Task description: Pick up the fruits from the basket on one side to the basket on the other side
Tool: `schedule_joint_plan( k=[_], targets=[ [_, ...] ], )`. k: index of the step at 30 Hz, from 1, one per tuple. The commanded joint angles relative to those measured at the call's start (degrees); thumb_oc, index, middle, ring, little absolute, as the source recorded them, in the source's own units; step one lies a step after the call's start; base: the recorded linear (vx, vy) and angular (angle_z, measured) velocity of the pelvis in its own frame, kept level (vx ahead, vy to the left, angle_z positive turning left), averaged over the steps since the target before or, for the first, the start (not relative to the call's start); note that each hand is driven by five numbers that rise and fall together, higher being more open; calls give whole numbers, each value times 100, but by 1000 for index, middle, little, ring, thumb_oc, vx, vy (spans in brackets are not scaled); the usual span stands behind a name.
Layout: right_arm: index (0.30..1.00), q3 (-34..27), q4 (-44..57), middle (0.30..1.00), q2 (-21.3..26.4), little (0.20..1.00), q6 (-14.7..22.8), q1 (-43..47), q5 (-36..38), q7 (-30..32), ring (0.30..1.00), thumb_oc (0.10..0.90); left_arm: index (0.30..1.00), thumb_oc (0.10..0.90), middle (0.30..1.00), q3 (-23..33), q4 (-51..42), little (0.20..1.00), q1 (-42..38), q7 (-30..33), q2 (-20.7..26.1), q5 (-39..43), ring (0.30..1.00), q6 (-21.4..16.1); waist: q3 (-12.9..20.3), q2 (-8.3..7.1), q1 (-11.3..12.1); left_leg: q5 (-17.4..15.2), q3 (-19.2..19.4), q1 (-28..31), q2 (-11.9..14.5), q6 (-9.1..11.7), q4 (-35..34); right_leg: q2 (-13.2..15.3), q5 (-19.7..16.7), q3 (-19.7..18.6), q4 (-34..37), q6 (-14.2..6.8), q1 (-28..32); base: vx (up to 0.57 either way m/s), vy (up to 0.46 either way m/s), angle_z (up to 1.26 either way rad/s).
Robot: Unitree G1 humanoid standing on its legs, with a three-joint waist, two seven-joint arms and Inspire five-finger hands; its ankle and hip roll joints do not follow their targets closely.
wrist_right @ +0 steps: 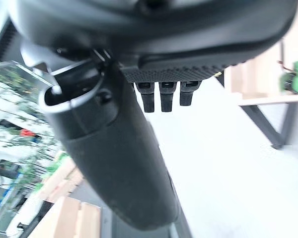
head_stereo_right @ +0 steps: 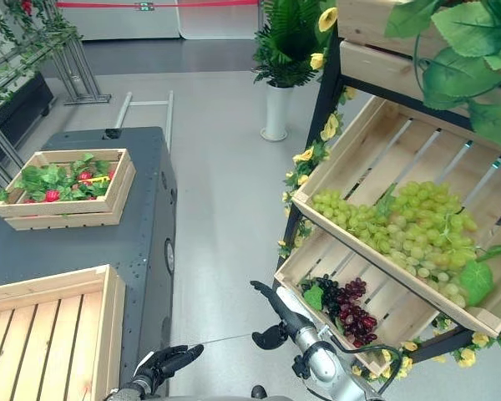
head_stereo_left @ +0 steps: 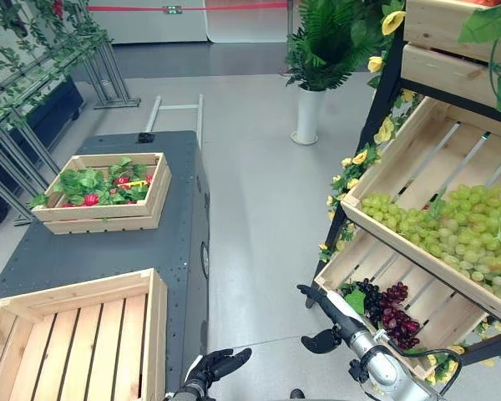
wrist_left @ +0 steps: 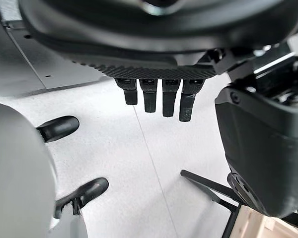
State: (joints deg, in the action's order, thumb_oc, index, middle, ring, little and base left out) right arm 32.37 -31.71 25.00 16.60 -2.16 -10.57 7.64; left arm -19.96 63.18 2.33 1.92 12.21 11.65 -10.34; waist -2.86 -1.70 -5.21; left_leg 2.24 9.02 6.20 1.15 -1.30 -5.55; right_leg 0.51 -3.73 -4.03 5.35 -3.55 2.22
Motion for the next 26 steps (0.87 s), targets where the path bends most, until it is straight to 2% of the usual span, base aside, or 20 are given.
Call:
schedule_joint_plan(
  k=[1,4,6,9,11,13,17,23,26],
  targets=[
    [900,-132,-407,900,-300,900,236,671,364,-140,900,800,900,800,900,-245,244,900,-539,202,6,-533,900,-382,30,19,83,-706,-452,115,-298,-135,55,-113,341,437,-36,23,300,11,-25,18],
    [900,-192,-1050,900,-534,900,170,660,396,-248,900,800,900,800,900,-392,259,900,-596,238,6,-650,900,-286,8,36,133,-687,-531,135,-300,-143,55,-114,405,506,-108,41,332,9,-21,18],
    [900,-238,-1566,900,-670,900,55,672,708,-339,900,800,900,800,900,-417,350,900,-624,226,0,-666,900,-231,0,43,171,-678,-581,136,-306,-145,55,-106,421,560,-123,52,348,3,-18,16],
    [900,-658,-2955,900,-1068,900,-289,695,1743,-481,900,800,900,800,900,-418,679,900,-650,250,-90,-836,900,-178,-7,74,248,-677,-666,163,-312,-151,55,-95,462,655,-129,87,428,22,-16,19],
    [900,-960,-3582,900,-1238,900,-574,704,2026,-515,900,800,900,800,900,-416,864,900,-632,320,-158,-914,900,-131,7,112,279,-678,-678,182,-305,-155,55,-92,491,682,-145,109,463,33,-7,12],
    [900,-1176,-3964,900,-1299,900,-793,664,1901,-529,900,800,900,800,900,-400,970,900,-624,424,-208,-992,900,-35,16,159,295,-685,-715,206,-314,-166,55,-100,512,690,-129,134,512,30,-5,11],
    [900,-1168,-3989,900,-1278,900,-846,626,1725,-632,900,800,900,800,900,-377,973,900,-620,340,-183,-944,900,110,10,185,312,-662,-820,215,-337,-161,55,-109,513,682,-99,153,557,10,-15,8],
    [900,-1144,-3926,900,-1231,900,-668,686,1835,-731,900,800,900,800,900,-428,945,900,-587,147,-113,-1047,900,62,-6,193,342,-644,-925,224,-349,-152,55,-119,549,686,-116,176,582,0,-20,7],
    [900,-1106,-3896,900,-1273,900,-533,673,1803,-789,900,800,900,800,900,-446,978,900,-567,221,-124,-1216,900,152,5,180,329,-651,-923,241,-350,-156,55,-128,555,676,-89,176,612,21,-11,1]
  ],
)
